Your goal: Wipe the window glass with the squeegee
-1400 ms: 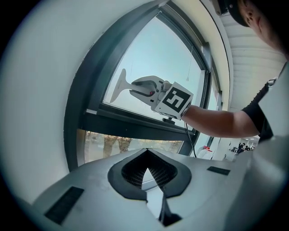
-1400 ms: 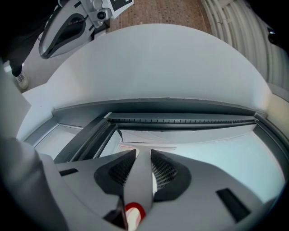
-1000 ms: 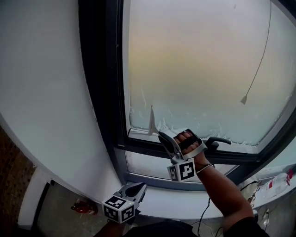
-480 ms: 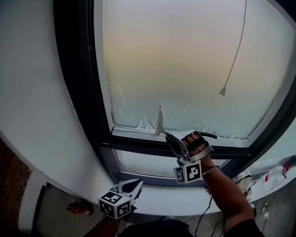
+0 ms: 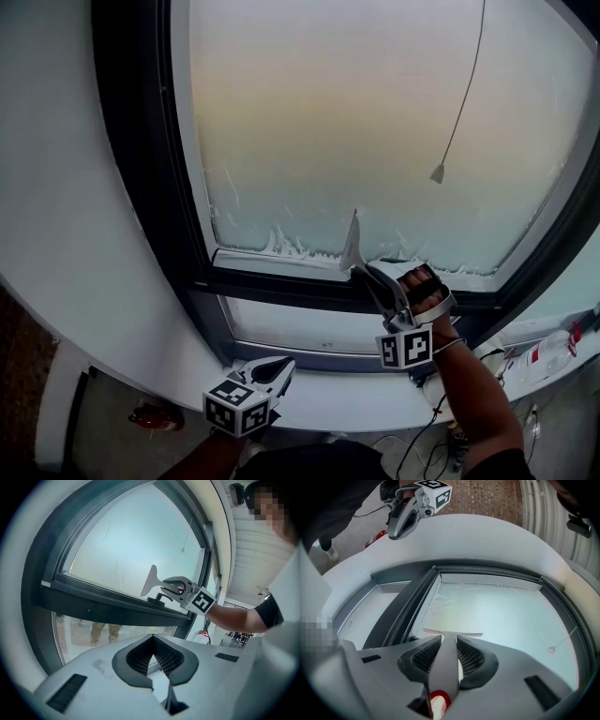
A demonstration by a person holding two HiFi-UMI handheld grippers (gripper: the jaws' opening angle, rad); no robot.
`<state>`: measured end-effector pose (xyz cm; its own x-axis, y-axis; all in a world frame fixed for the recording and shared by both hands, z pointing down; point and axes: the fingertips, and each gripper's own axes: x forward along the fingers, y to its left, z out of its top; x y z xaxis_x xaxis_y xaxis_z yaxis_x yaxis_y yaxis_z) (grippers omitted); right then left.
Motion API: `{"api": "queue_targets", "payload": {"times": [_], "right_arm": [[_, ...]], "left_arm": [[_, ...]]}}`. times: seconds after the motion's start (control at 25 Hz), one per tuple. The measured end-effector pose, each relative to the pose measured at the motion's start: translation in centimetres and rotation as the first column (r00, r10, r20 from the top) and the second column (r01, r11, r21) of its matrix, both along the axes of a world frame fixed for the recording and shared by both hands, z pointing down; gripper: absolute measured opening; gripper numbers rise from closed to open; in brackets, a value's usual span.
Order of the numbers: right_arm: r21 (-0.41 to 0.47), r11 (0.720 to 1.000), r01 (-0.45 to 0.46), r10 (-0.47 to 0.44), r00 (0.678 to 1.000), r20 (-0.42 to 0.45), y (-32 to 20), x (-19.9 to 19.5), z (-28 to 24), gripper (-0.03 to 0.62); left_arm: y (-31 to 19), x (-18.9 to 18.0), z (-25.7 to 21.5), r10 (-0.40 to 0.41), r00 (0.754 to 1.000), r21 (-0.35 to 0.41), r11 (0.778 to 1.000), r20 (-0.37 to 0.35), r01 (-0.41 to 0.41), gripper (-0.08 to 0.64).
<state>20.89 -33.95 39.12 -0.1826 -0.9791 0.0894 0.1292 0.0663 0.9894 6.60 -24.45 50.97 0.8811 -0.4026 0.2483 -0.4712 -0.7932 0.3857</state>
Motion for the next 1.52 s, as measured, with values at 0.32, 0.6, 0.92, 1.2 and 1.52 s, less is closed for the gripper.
{"api": "queue_targets", "payload": {"times": [0.32,0.6,0.92,1.2,1.52], "right_arm": [[0.017,0.998,-0.055,0.056,0.998,-0.024,1.3,3.8,-1.2,0.094],[0.013,0.996,-0.087,0.088,0.995,-0.055,1.9,5.5,-1.2,0.094],[0.013,0.994,-0.11,0.111,0.993,-0.048,2.2,5.8,-1.2,0.094],[0.01,0.992,-0.125,0.125,0.99,-0.058,2.1,5.7,-1.3,0.094],[0.029,0.995,-0.092,0.092,0.995,-0.024,3.4,3.1,-3.0,0.094]], "left_arm": [[0.2,1.6,0.0,0.031,1.0,0.002,1.0,0.0,-0.031,0.0],[0.3,2.2,-0.1,0.044,0.999,0.002,0.999,-0.006,-0.044,0.0],[0.1,1.1,-0.1,0.034,0.999,0.002,0.999,-0.014,-0.034,0.0],[-0.2,-0.3,-0.3,0.031,0.999,0.008,0.999,-0.018,-0.031,0.0],[-0.6,-1.9,-1.0,0.016,1.0,0.025,1.0,-0.025,-0.016,0.0]]}}
